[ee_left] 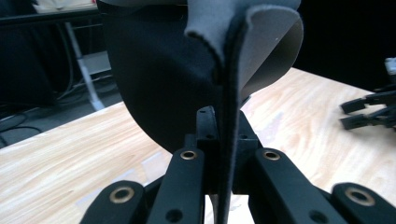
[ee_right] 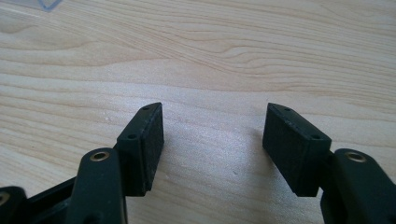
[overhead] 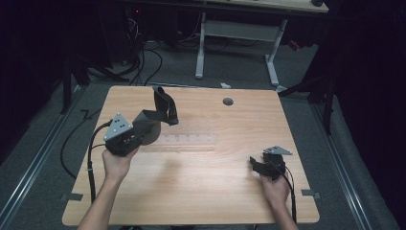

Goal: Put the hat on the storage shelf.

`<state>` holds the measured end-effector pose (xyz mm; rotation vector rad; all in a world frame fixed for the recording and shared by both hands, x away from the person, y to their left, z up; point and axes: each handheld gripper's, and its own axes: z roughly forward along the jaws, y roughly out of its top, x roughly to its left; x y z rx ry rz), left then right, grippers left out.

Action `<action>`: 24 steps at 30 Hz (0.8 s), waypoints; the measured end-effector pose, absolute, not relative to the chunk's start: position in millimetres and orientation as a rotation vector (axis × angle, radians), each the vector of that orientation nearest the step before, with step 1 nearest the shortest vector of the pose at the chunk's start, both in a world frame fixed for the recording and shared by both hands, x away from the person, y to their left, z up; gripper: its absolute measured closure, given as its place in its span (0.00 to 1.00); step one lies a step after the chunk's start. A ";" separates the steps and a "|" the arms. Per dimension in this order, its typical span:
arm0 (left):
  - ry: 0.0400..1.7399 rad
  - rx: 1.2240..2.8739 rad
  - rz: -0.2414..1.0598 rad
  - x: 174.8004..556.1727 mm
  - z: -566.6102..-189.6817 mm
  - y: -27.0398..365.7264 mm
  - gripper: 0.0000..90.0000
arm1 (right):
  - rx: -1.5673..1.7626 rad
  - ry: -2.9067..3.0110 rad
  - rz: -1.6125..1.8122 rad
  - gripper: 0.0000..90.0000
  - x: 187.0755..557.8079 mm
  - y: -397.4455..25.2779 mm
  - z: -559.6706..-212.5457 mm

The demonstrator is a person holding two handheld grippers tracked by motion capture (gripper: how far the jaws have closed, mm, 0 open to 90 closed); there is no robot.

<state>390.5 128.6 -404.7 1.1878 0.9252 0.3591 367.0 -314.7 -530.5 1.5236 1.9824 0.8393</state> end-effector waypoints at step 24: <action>1.047 1.135 0.438 430.0 -424.3 150.0 0.96 | 1.518 1.990 0.842 0.42 366.6 -314.1 -530.5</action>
